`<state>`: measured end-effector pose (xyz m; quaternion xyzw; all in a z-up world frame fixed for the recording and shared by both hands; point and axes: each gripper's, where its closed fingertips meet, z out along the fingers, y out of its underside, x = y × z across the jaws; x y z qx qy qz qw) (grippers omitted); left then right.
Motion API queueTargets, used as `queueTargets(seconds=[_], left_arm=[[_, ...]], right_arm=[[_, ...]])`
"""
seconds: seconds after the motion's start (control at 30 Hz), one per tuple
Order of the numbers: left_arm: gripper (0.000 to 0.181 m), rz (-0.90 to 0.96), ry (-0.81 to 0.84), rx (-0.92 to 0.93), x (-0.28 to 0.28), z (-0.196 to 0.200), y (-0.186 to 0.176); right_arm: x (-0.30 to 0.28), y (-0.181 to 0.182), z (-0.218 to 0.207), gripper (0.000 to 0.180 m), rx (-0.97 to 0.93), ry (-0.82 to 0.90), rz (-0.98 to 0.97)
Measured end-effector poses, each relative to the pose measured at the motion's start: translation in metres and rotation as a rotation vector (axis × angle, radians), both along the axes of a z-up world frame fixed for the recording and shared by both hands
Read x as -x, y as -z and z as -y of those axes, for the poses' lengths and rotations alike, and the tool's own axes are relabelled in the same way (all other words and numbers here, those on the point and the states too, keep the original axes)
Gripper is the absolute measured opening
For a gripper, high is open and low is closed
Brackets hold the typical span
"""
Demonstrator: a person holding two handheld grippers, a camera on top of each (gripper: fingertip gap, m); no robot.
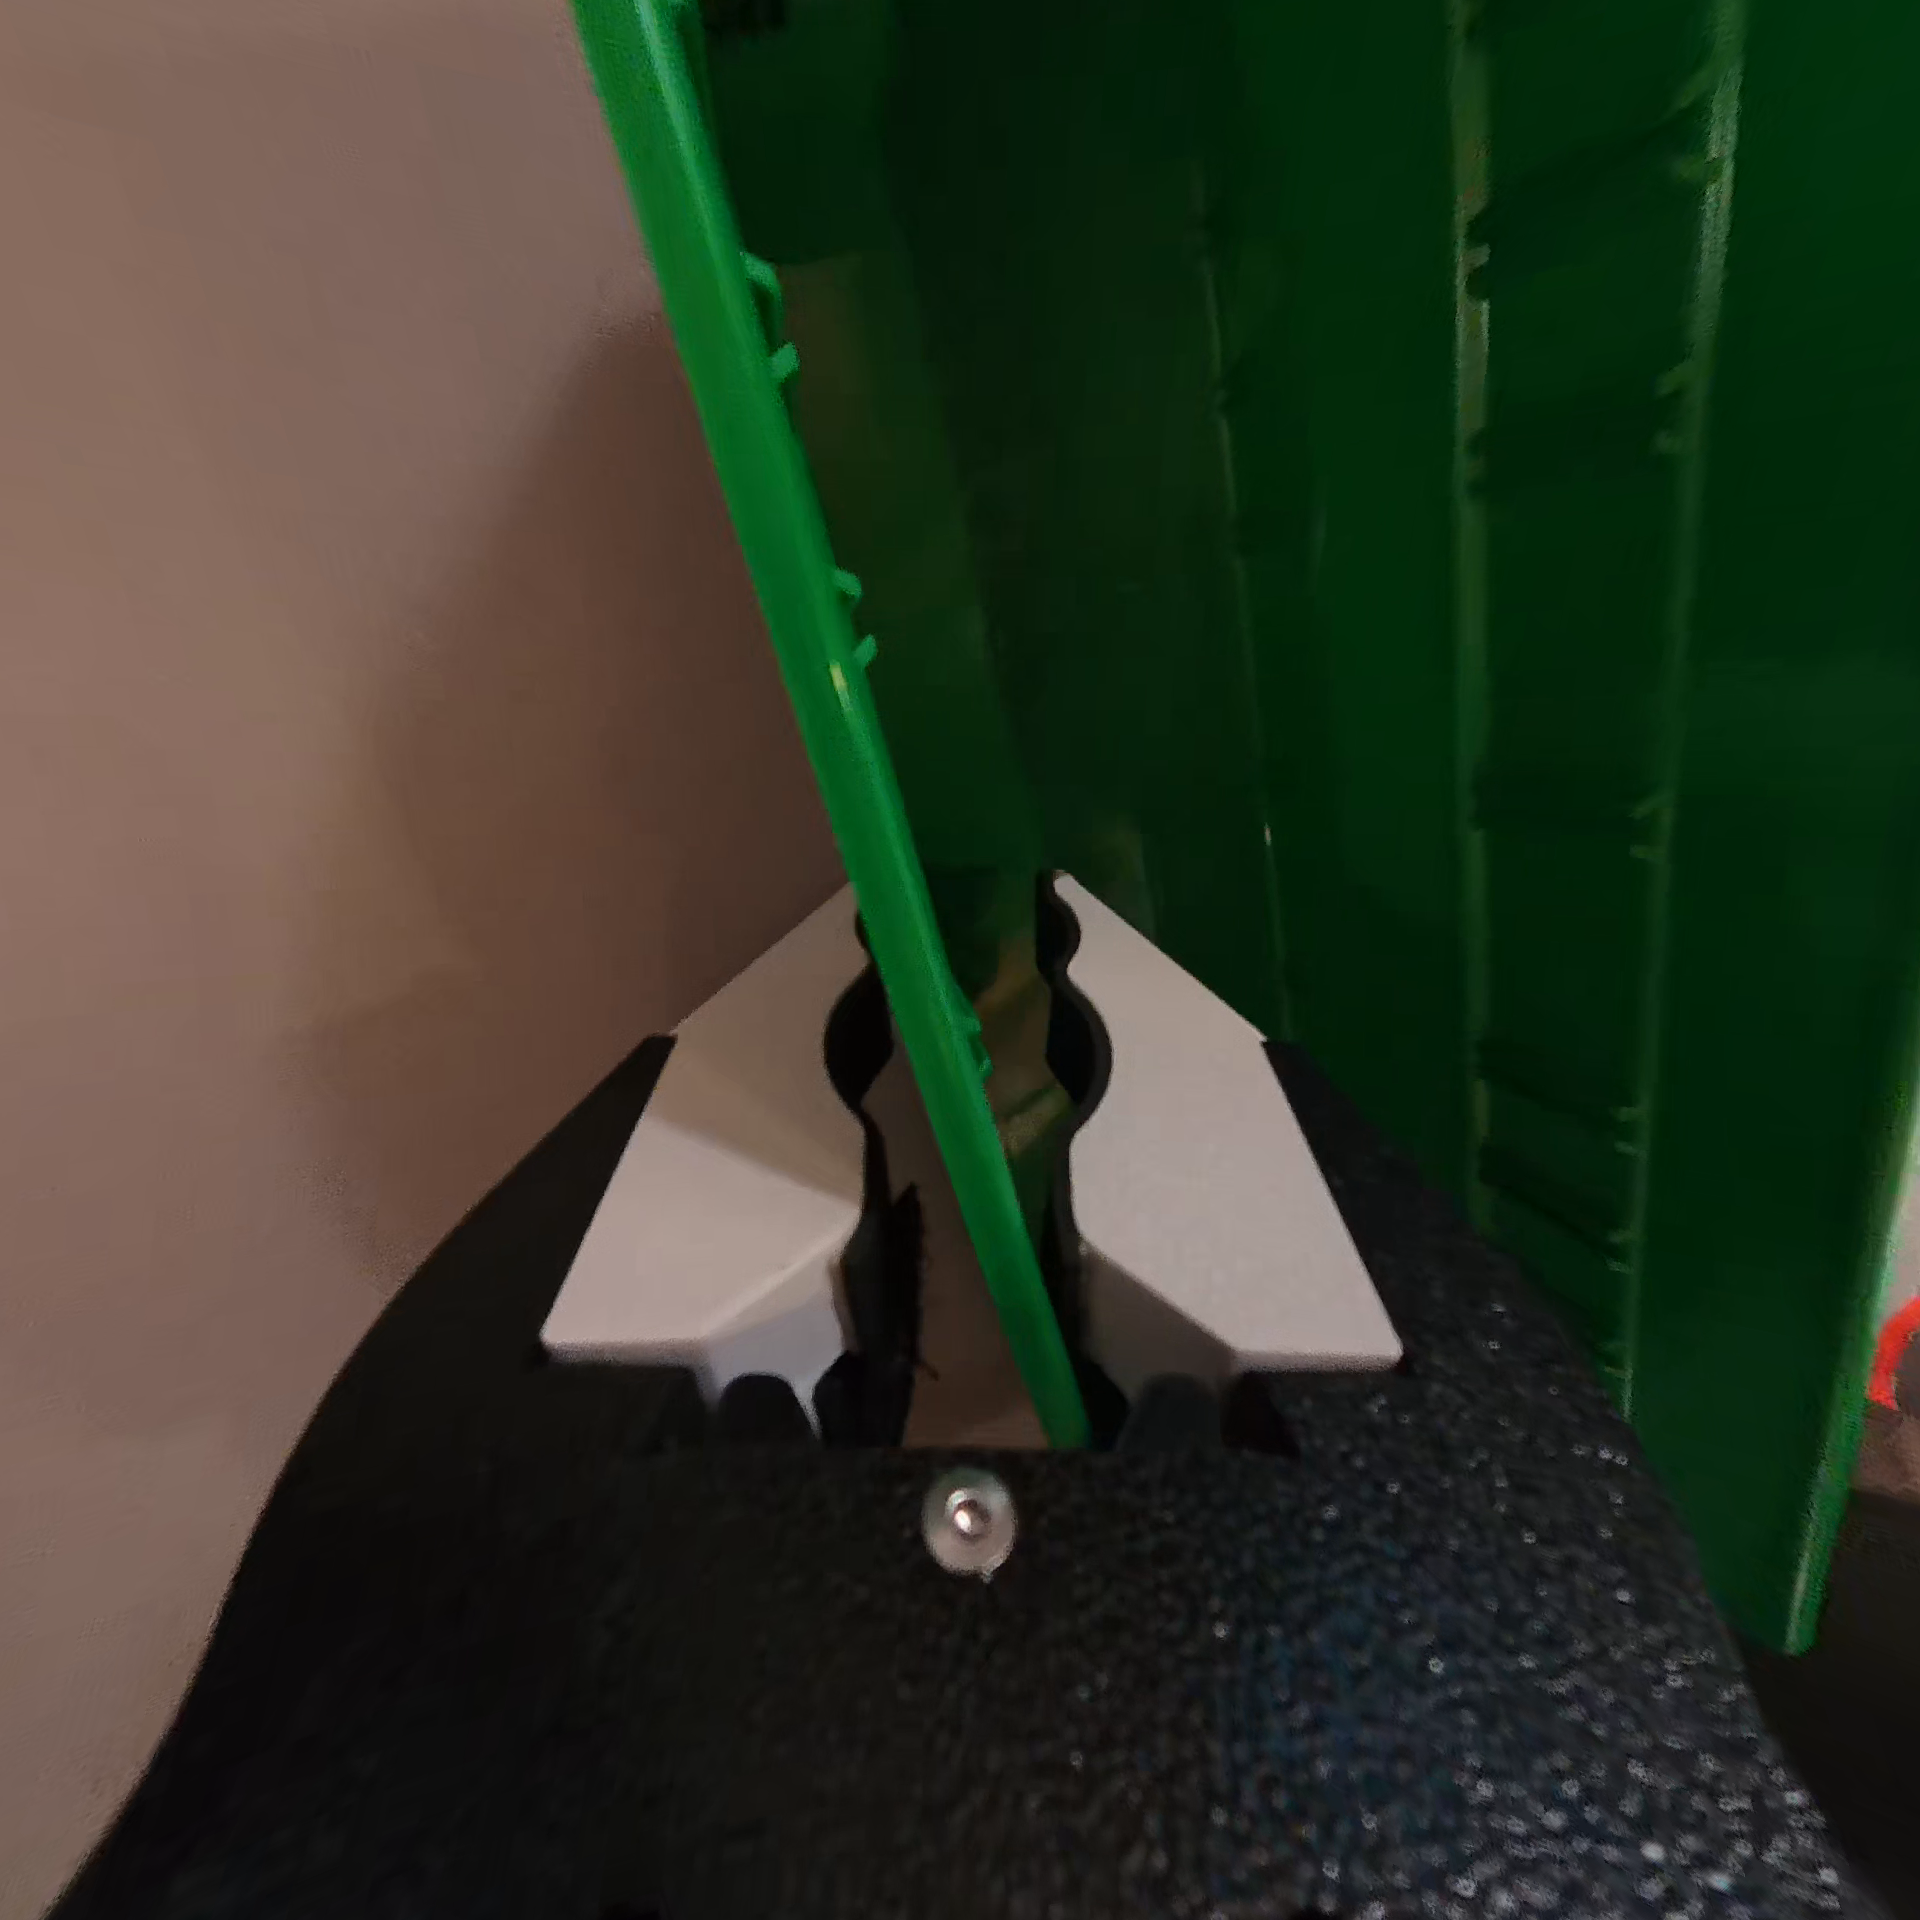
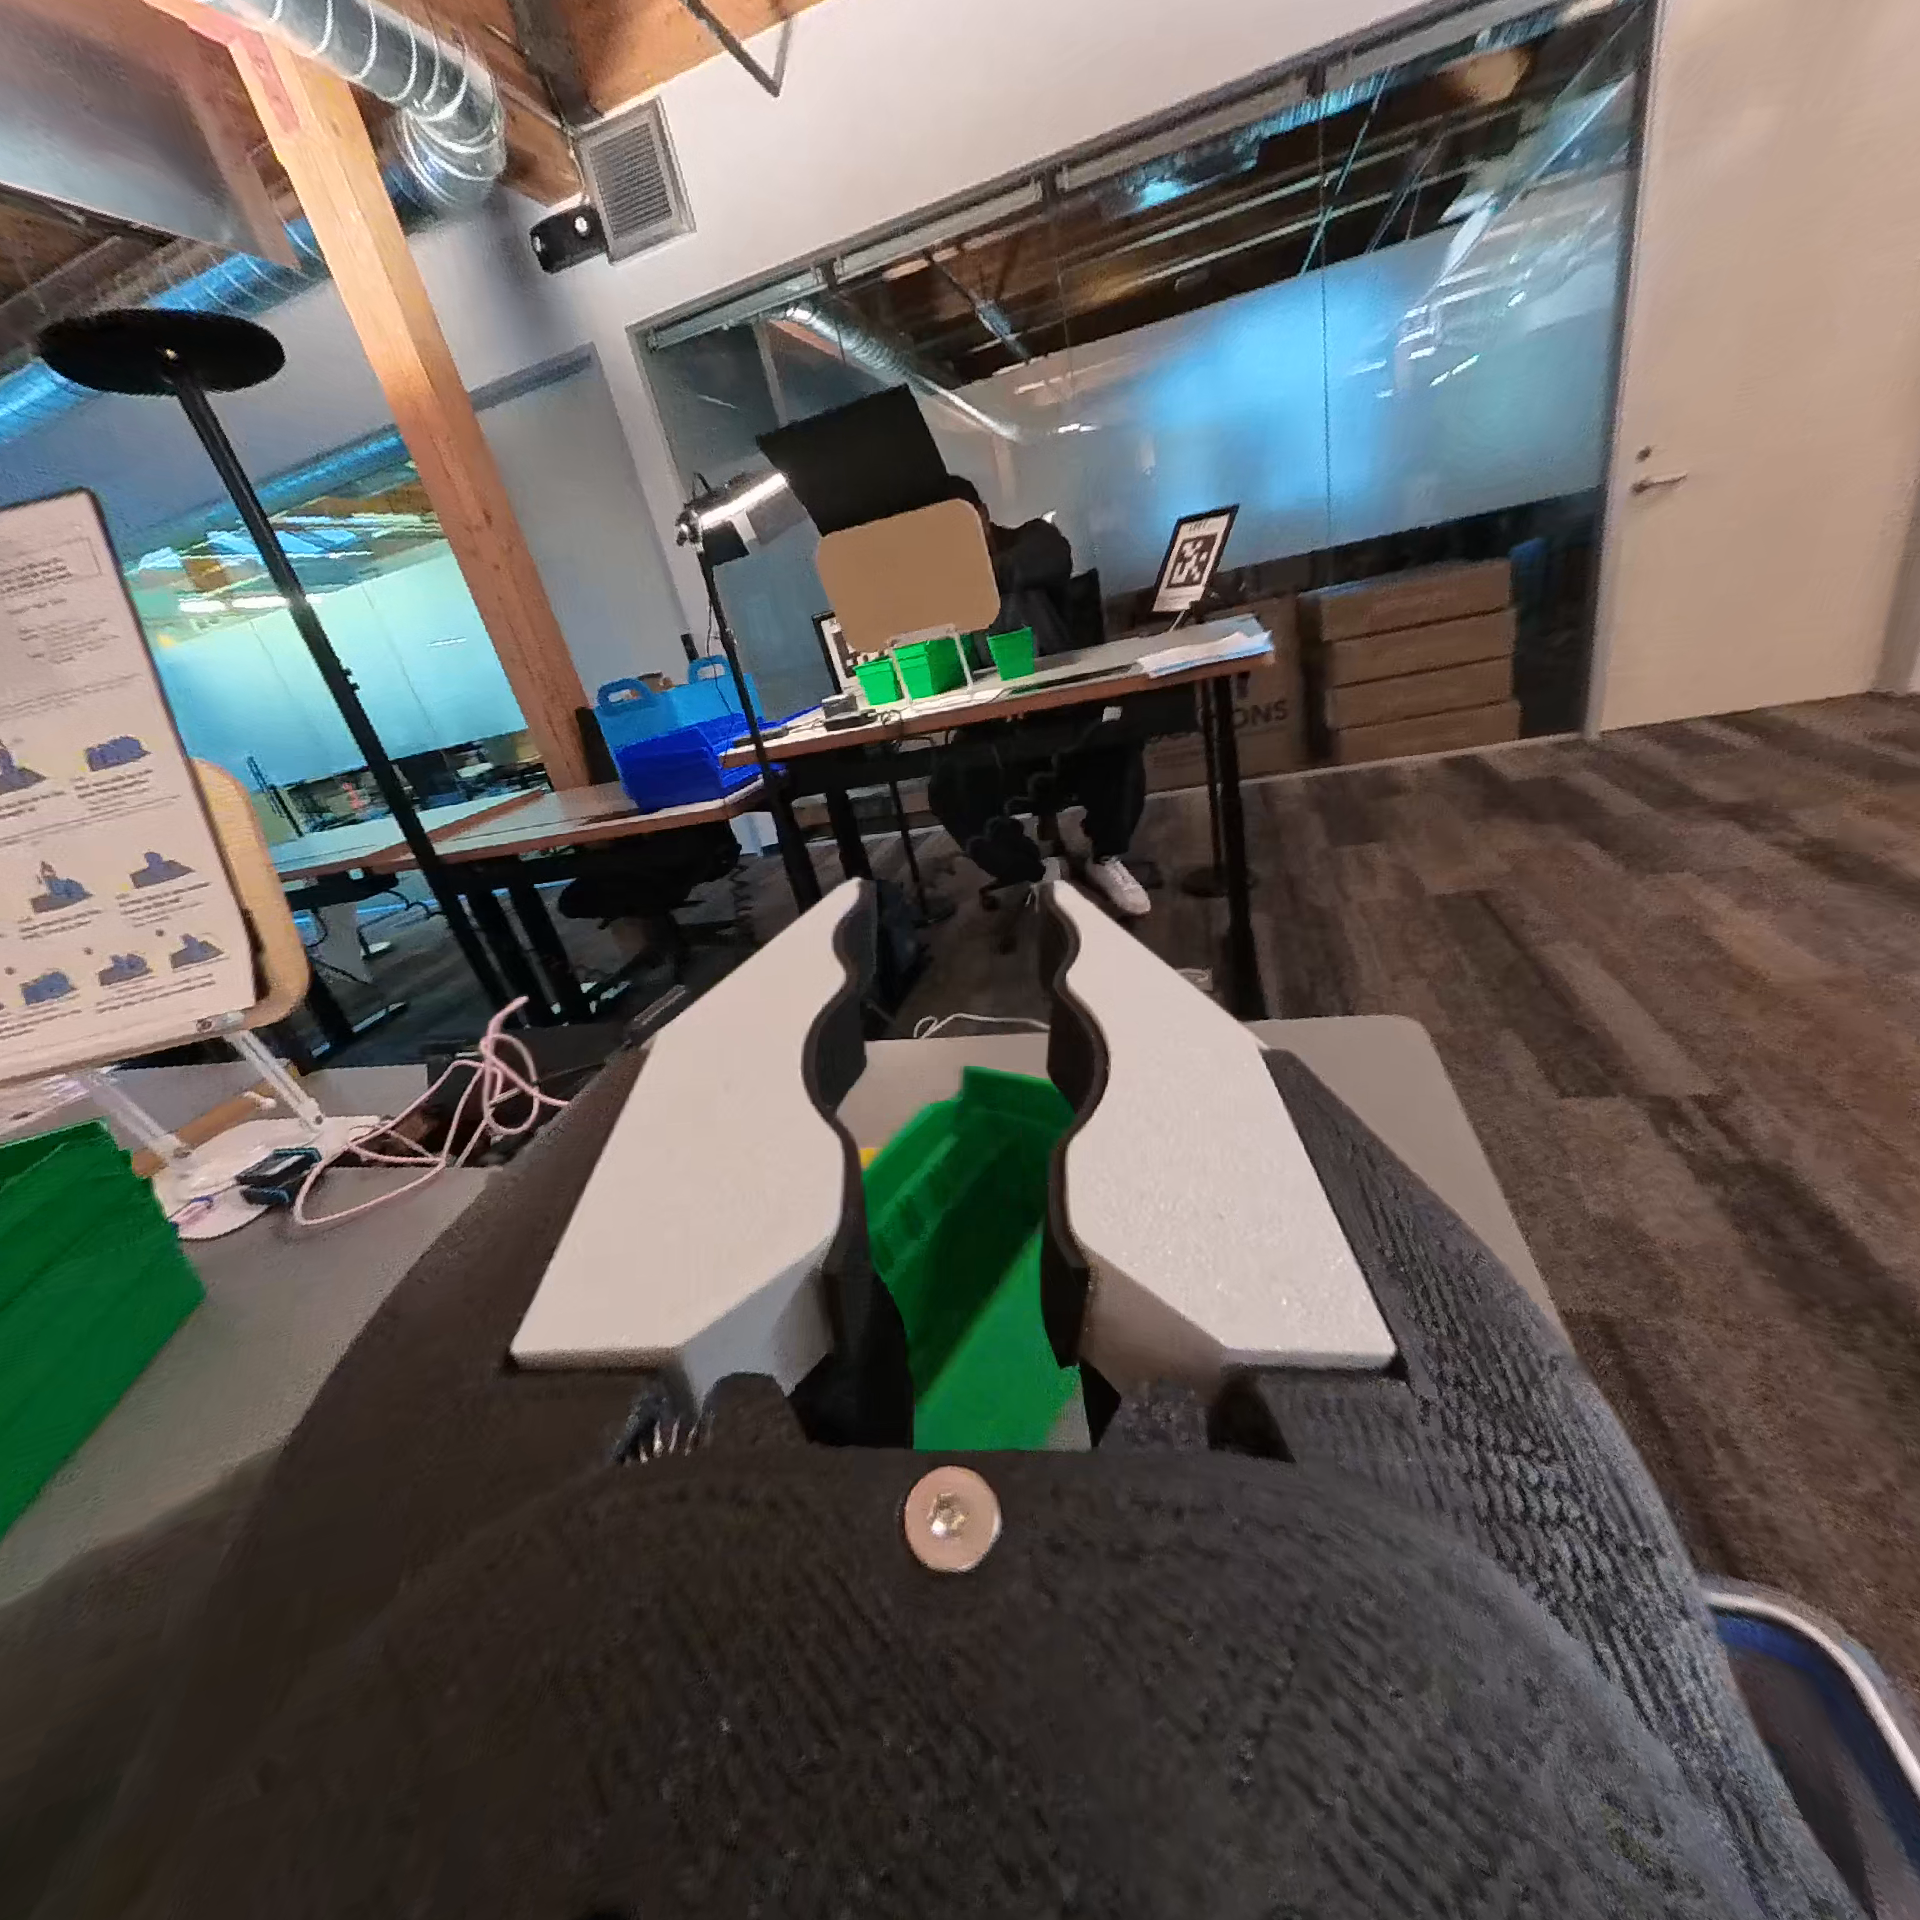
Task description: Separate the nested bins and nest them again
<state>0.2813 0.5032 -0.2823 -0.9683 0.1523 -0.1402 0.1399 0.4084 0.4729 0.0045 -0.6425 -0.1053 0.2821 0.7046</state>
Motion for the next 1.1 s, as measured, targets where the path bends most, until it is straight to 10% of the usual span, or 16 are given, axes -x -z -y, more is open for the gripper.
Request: queueTargets(seconds=[0.17,0.47,0.7,1.1], left_arm=[[0.024,0.108,-0.107,-0.149,0.102,0.030,-0.093],[0.025,-0.025,-0.679,-0.331,0.423,0.196,-0.255],[0.024,-0.060,-0.919,-0.145,0.521,0.276,-0.208],[0.024,-0.043,-0.923,0.047,0.536,0.273,-0.127]], right_arm=[[-0.004,-0.011,0.012,0.030,-0.048,0.023,0.004],[0.028,-0.003,-0.009,0.033,-0.013,-0.073,-0.069],[0.061,0.020,-0.027,0.037,0.077,-0.135,0.013],[0.070,0.035,-0.036,0.038,0.139,-0.176,0.020]])
